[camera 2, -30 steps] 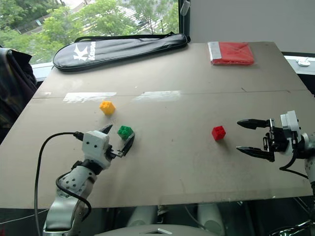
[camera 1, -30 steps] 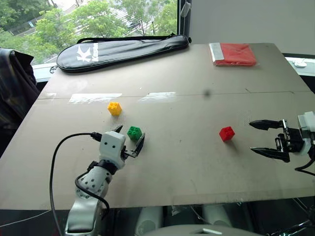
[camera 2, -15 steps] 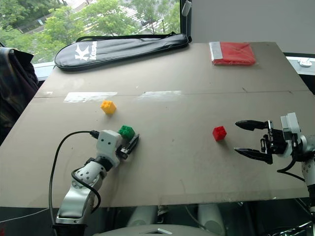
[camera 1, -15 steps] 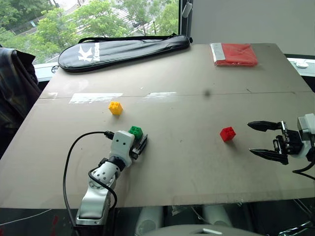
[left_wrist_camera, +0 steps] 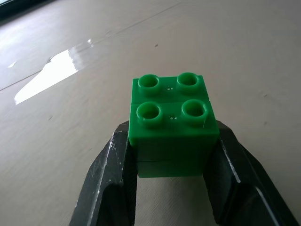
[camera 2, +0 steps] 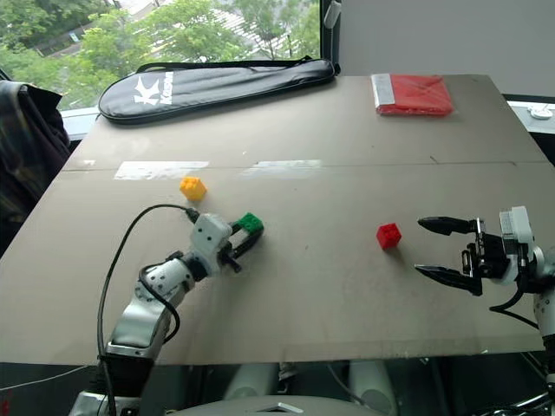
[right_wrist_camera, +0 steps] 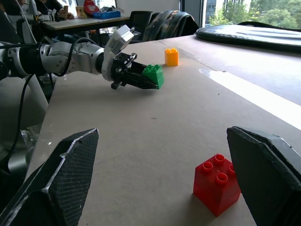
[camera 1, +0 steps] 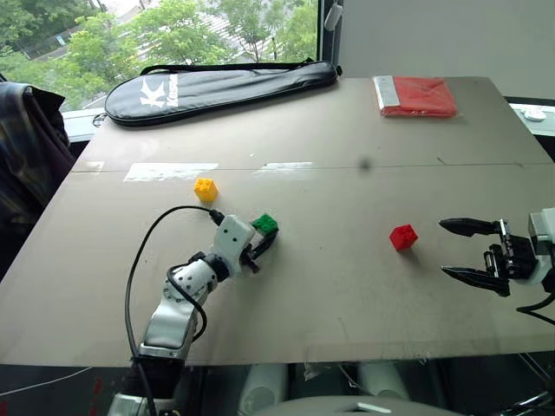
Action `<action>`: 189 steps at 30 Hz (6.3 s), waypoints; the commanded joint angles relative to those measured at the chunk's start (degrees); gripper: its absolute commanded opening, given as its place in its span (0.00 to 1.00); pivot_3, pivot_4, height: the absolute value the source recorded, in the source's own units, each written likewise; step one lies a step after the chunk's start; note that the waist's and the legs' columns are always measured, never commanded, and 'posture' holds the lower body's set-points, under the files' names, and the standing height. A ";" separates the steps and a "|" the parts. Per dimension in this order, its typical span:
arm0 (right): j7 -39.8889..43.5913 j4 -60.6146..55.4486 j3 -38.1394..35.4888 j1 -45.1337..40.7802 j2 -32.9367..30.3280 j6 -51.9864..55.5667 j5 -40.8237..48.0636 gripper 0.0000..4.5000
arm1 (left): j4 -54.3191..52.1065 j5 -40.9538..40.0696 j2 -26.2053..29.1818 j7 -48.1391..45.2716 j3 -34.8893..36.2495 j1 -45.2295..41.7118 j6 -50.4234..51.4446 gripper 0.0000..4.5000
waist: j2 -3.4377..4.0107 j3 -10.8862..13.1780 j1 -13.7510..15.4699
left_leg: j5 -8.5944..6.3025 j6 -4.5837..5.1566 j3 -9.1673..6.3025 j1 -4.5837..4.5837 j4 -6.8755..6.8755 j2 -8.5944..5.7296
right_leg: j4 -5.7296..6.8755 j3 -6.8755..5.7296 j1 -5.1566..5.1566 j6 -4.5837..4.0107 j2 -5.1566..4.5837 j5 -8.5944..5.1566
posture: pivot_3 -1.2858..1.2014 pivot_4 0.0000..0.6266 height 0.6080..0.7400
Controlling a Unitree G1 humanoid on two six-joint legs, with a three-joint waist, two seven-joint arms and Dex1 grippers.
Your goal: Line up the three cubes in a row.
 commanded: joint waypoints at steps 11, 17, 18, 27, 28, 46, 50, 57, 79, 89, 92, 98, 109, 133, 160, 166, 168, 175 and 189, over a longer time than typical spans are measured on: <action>-0.72 -4.18 -7.69 7.79 0.77 -3.57 0.06 1.00 | 31.07 3.72 -8.13 -24.74 -14.96 -28.75 -9.92 0.29 | -0.01 0.01 -0.29 | 0.00 0.00 0.04 -0.16 0.00 0.00 | -0.04 -0.16 -0.05 0.02 0.08 -0.01 | 0.52 0.24 0.75; -1.83 -5.14 -10.09 10.99 1.61 -4.62 -0.04 1.00 | 35.31 6.51 -12.10 -22.94 -16.05 -31.34 -8.46 0.29 | -0.04 0.03 -0.36 | 0.00 0.01 0.00 -0.21 0.00 0.00 | -0.08 -0.16 -0.05 0.04 0.07 -0.02 | 0.52 0.24 0.75; -1.94 -4.97 -10.31 11.26 1.86 -4.93 -0.16 1.00 | 35.39 6.71 -12.76 -22.41 -16.06 -31.22 -8.36 0.29 | -0.04 0.03 -0.32 | 0.00 0.01 -0.01 -0.20 0.00 0.00 | -0.08 -0.16 -0.05 0.04 0.07 -0.02 | 0.52 0.24 0.75; -2.10 -3.07 -10.65 11.27 2.71 -6.41 -0.92 1.00 | 36.58 7.99 -16.07 -20.72 -16.01 -31.52 -6.93 0.29 | -0.04 0.03 -0.21 | 0.00 0.01 -0.03 -0.20 0.01 0.00 | -0.07 -0.19 -0.05 0.04 0.07 -0.02 | 0.52 0.24 0.75; -2.10 -2.97 -10.61 11.19 2.69 -6.48 -0.94 1.00 | 36.97 8.16 -16.31 -20.55 -15.99 -31.72 -6.92 0.29 | -0.04 0.03 -0.19 | 0.00 0.01 -0.04 -0.20 0.01 0.00 | -0.07 -0.19 -0.05 0.04 0.07 -0.02 | 0.52 0.24 0.75; -2.26 -2.11 -9.41 10.21 3.63 -8.07 -2.39 1.00 | 40.92 9.09 -17.45 -20.34 -15.40 -33.15 -7.99 0.56 | -0.03 0.02 -0.17 | 0.00 0.01 -0.04 -0.19 0.04 -0.02 | -0.06 -0.19 -0.03 0.04 0.06 -0.01 | 0.52 0.24 0.75; -2.44 -2.52 -9.34 10.35 3.93 -8.05 -2.58 1.00 | 41.53 9.71 -17.49 -19.40 -15.19 -33.24 -8.67 0.95 | -0.03 0.02 -0.17 | 0.00 0.01 -0.05 -0.19 0.04 -0.02 | -0.06 -0.20 -0.03 0.04 0.06 -0.01 | 0.52 0.24 0.75; -2.63 -3.13 -9.47 10.55 4.33 -7.87 -2.73 1.00 | 37.68 8.25 -14.80 -21.05 -13.70 -31.90 -7.73 0.98 | -0.02 0.01 -0.37 | 0.00 0.01 -0.04 -0.18 0.04 -0.01 | -0.02 -0.19 -0.03 0.04 0.07 -0.01 | 0.52 0.24 0.75; -4.69 -0.11 -4.86 -1.65 6.44 -4.17 -3.21 1.00 | -9.32 0.23 -1.48 7.60 14.65 0.06 9.90 0.98 | 0.01 0.03 -0.94 | 0.00 0.00 -0.38 -0.12 0.04 0.18 | 0.04 -0.16 -0.04 0.03 -0.02 0.00 | 0.52 0.24 0.75; -5.11 1.70 -2.97 -6.91 7.43 -1.88 -3.01 1.00 | -6.32 5.60 -3.05 25.52 21.29 1.97 8.42 0.98 | 0.01 0.03 0.00 | 0.01 -0.02 -0.38 -0.16 0.03 0.09 | 0.02 -0.19 -0.04 0.01 -0.04 0.00 | 0.52 0.24 0.75; -5.29 1.17 -2.63 -7.60 8.00 -1.61 -2.91 1.00 | -1.15 6.14 -2.12 26.93 20.97 -0.42 7.57 0.98 | 0.01 0.03 -0.07 | 0.05 -0.09 -0.40 -0.14 0.04 0.02 | 0.04 -0.22 -0.04 0.00 -0.01 0.01 | 0.52 0.24 0.75; -6.13 -2.22 -3.05 -6.19 8.50 -0.47 -1.78 1.00 | 8.87 7.00 -1.50 27.80 19.30 -4.58 4.72 0.98 | 0.01 0.02 -0.17 | 0.06 -0.10 -0.40 -0.16 0.03 0.01 | 0.05 -0.23 -0.05 0.00 -0.01 0.02 | 0.52 0.24 0.75; -9.23 -5.70 -4.52 -4.01 7.64 0.81 -1.26 1.00 | 31.38 7.69 -0.68 26.25 16.61 -17.14 -0.95 0.89 | -0.01 0.01 -0.13 | 0.07 -0.12 -0.42 -0.18 0.03 -0.02 | 0.06 -0.30 -0.05 0.01 -0.02 0.02 | 0.52 0.24 0.75; -8.30 -6.49 -9.43 4.62 5.48 -1.11 -1.36 1.00 | 25.60 -3.80 -1.43 -23.11 -2.22 -19.38 -4.44 0.30 | 0.00 0.01 -0.51 | 0.07 -0.12 -0.11 -0.21 0.03 0.01 | 0.03 -0.27 -0.06 0.01 0.05 0.02 | 0.52 0.24 0.75; -9.27 -11.17 -11.63 14.13 6.64 -4.11 -0.84 1.00 | 49.70 5.03 -14.84 -32.32 -9.71 -34.05 -15.86 0.30 | -0.04 0.04 -0.20 | 0.06 -0.09 -0.13 -0.25 0.06 -0.01 | -0.02 -0.27 -0.06 0.05 0.08 0.01 | 0.52 0.24 0.75; -8.18 -9.62 -11.44 13.31 6.31 -4.67 -1.14 1.00 | 47.89 4.98 -14.19 -32.09 -9.51 -32.93 -14.00 0.30 | -0.04 0.03 -0.16 | 0.06 -0.09 -0.14 -0.24 0.07 -0.01 | -0.02 -0.28 -0.04 0.05 0.07 0.01 | 0.52 0.24 0.75; -7.76 -9.02 -11.35 12.99 6.21 -4.91 -1.32 1.00 | 46.96 4.83 -13.72 -32.53 -9.48 -32.47 -13.37 0.30 | -0.04 0.03 -0.20 | 0.06 -0.09 -0.13 -0.24 0.07 -0.01 | -0.02 -0.27 -0.04 0.05 0.08 0.01 | 0.52 0.24 0.75; -6.90 -7.66 -10.94 12.00 6.30 -5.44 -1.80 1.00 | 43.80 4.58 -12.89 -32.71 -9.43 -30.80 -11.33 0.66 | -0.03 0.03 -0.34 | 0.06 -0.09 -0.14 -0.22 0.06 0.00 | 0.02 -0.27 -0.05 0.05 0.10 0.01 | 0.52 0.24 0.75; -5.96 -5.02 -9.57 9.78 6.87 -6.24 -3.00 1.00 | 25.85 0.45 -5.27 -29.57 -5.56 -22.43 -1.30 0.95 | -0.02 0.02 -1.49 | 0.06 -0.09 -0.26 -0.17 0.06 0.06 | 0.09 -0.25 -0.05 0.04 0.11 0.01 | 0.52 0.24 0.75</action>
